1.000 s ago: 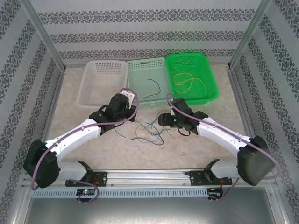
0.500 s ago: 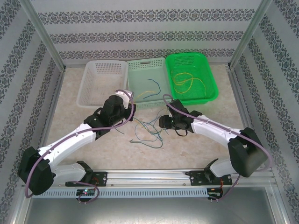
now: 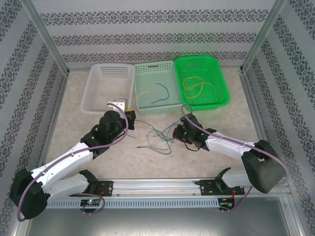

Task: Untangle the cables

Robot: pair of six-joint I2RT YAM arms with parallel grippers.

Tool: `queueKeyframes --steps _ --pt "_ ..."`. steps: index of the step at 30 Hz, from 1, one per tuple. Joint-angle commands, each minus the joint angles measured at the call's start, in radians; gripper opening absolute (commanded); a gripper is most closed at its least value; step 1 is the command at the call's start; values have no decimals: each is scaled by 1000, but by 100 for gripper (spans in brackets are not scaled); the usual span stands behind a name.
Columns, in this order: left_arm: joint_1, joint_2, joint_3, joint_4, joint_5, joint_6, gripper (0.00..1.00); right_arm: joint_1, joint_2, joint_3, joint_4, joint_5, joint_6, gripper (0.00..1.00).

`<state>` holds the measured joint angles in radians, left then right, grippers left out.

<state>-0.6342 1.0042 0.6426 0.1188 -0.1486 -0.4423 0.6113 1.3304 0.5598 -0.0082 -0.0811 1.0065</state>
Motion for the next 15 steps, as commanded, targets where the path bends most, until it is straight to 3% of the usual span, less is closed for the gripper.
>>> queueKeyframes --steps 1,15 --pt "-1 -9 -14 184 -67 -144 4 -4 -28 -62 105 58 171 0" --pt "0 -9 -49 332 -45 -297 2 -1 -104 -196 192 125 414 0"
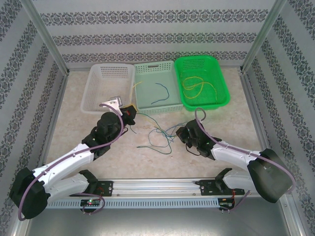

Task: Untangle the cables

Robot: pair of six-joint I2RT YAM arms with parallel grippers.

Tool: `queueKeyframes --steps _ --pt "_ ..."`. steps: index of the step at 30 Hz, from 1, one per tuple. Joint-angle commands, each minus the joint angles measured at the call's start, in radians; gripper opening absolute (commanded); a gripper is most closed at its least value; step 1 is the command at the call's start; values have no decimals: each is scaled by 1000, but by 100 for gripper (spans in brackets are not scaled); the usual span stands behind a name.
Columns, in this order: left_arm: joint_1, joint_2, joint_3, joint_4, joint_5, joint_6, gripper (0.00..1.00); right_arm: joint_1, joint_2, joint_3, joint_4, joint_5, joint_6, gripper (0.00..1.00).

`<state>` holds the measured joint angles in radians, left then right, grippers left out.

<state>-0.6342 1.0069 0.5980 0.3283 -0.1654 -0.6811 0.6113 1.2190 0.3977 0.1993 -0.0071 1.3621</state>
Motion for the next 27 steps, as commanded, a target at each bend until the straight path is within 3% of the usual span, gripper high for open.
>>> queueKeyframes --steps 1,8,11,14,16,21,27 --pt "0 -11 -12 133 -29 -70 2 2 11 -36 -4 52 65 0" --pt "-1 -11 -18 162 -32 -87 2 13 40 -48 78 65 117 1" --pt "1 -13 -6 135 -21 -71 2 13 22 -48 66 61 75 16" --pt "1 -13 13 89 0 -32 3 10 -64 -16 -37 72 -66 41" --pt "1 -15 31 43 19 -1 3 8 -149 34 -167 107 -203 50" --pt "4 -11 55 -4 83 66 3 -7 -343 145 -335 106 -563 56" --pt "6 17 80 9 155 89 4 -55 -275 246 -256 -166 -741 57"
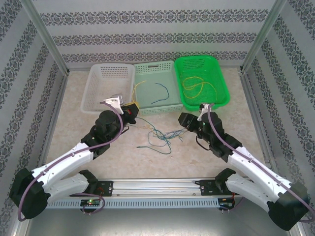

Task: Untangle the cables

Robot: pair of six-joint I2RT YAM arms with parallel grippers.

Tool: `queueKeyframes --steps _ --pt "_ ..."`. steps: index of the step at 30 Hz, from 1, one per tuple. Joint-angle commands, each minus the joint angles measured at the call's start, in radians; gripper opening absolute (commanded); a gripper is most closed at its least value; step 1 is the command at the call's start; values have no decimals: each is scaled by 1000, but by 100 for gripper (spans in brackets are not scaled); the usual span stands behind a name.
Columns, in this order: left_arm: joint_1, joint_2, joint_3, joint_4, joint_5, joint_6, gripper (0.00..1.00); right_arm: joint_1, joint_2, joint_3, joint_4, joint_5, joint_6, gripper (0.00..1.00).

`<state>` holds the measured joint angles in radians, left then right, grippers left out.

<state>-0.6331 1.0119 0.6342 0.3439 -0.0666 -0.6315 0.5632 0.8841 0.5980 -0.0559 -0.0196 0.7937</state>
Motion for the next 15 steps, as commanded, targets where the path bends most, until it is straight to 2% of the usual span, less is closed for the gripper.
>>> queueKeyframes --steps 1,8,15 --pt "4 16 49 -7 62 41 4 -4 100 71 8 -207 -195 57" --pt "7 21 65 -18 85 51 4 68 403 285 2 -478 -386 57" --pt "17 32 84 -57 98 67 4 116 472 327 -31 -551 -503 57"
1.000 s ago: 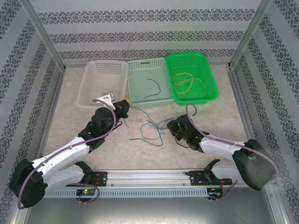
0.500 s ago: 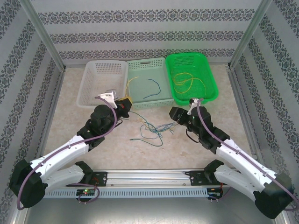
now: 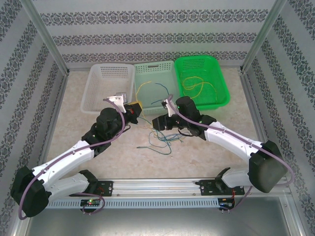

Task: Untangle the cables

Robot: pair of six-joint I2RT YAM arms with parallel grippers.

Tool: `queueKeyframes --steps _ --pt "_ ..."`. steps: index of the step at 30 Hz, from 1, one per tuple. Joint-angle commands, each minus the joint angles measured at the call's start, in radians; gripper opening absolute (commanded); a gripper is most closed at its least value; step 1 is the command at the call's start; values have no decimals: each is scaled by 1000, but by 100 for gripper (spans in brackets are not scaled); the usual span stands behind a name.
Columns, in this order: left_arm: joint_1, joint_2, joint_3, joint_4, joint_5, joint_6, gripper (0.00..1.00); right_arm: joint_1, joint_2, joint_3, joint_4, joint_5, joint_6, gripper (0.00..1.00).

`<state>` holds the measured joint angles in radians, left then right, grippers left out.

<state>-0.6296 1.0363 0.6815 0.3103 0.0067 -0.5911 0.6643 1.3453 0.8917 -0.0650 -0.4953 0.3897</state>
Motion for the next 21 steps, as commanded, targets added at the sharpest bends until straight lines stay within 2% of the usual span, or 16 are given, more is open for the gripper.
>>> queueKeyframes --steps 1,9,16,21 --pt "15 12 40 -24 31 26 4 17 17 33 -29 -75 -106 57" --pt "18 33 56 -31 39 17 4 28 42 18 -29 -85 -115 56" --pt "21 32 57 -27 39 16 4 28 58 10 -15 -75 -107 44" --pt "26 27 46 -34 39 8 4 24 38 -7 -15 -71 -100 42"
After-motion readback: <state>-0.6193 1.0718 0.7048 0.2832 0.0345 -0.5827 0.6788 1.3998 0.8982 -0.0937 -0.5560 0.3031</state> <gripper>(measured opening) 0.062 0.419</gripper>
